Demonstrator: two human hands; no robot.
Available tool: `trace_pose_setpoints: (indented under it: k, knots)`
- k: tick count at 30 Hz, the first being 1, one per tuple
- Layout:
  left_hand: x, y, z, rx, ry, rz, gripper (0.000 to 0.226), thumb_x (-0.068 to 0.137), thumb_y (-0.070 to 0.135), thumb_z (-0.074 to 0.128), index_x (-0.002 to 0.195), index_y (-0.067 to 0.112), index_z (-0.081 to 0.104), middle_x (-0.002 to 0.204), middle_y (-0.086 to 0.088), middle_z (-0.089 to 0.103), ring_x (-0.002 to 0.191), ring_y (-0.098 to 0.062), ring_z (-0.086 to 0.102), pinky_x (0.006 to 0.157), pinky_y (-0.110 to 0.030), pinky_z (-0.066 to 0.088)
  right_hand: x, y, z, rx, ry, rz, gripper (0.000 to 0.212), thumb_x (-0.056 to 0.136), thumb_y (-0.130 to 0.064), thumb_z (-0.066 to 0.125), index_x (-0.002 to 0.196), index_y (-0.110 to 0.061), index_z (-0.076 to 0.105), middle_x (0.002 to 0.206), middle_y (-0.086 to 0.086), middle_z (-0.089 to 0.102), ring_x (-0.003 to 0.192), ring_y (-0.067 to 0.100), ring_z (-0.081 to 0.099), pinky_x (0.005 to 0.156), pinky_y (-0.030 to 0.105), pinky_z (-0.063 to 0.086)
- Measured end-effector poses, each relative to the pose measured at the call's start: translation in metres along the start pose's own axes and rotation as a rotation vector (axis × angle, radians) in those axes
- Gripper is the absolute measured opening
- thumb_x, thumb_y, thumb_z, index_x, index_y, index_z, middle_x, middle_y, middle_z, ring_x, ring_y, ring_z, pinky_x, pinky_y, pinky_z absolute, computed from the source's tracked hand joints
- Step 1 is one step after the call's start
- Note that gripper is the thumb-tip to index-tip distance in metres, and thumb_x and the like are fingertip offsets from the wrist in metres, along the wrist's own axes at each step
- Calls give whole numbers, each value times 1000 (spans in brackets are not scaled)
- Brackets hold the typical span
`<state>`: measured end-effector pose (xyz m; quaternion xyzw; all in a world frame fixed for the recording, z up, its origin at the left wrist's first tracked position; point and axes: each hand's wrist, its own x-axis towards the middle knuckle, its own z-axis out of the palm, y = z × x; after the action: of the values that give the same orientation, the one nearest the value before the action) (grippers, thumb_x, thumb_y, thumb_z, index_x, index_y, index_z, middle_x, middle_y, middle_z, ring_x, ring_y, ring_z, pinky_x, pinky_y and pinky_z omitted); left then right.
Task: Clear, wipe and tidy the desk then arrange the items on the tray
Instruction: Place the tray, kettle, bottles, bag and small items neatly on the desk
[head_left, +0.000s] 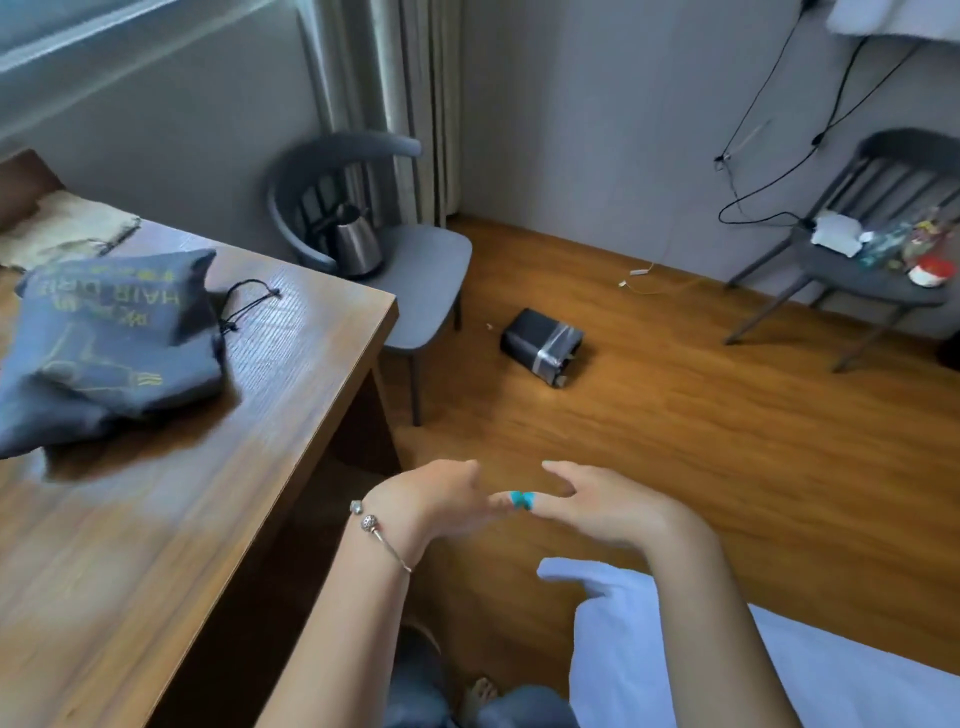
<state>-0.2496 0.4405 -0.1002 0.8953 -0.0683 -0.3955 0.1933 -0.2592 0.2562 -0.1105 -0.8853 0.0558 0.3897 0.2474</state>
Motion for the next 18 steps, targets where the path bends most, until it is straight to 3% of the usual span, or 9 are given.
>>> trace_pose_setpoints:
  k: [2,4,6,10,18]
  knots:
    - [30,6,-22,-23,3,8,71,93,61,43,149,19,29,147,-3,44,129,-20,46,96,-30,42,26,-1,-21,4,-17,7,73,92,-59,51,154,-32,24,157,-4,31,139,17,37,103,32,37]
    - [65,11,-47,-26,-25,21,68,93,60,44,146,19,34,144,-3,46,127,-21,48,90,-28,42,58,-4,-47,-9,-19,17,73,92,-58,51,154,-30,23,157,-2,31,139,18,37,98,29,37]
    - [103,15,-77,-6,-51,30,63,93,60,44,142,19,39,142,-3,48,124,-21,49,85,-26,40,93,-11,-77,-27,-1,24,74,92,-58,51,154,-29,24,157,-1,31,139,19,37,103,31,37]
    - [178,23,-158,-15,18,59,71,94,61,42,150,19,29,150,-3,41,134,-22,42,100,-31,38,161,-41,-149,-79,62,31,74,93,-59,50,154,-27,24,158,0,31,140,19,36,107,33,35]
    - [296,4,-284,-60,155,-50,70,92,65,38,147,21,33,147,-2,44,131,-23,46,102,-34,40,277,-99,-270,-43,29,-26,73,91,-61,50,153,-32,26,156,-3,33,140,19,37,110,37,36]
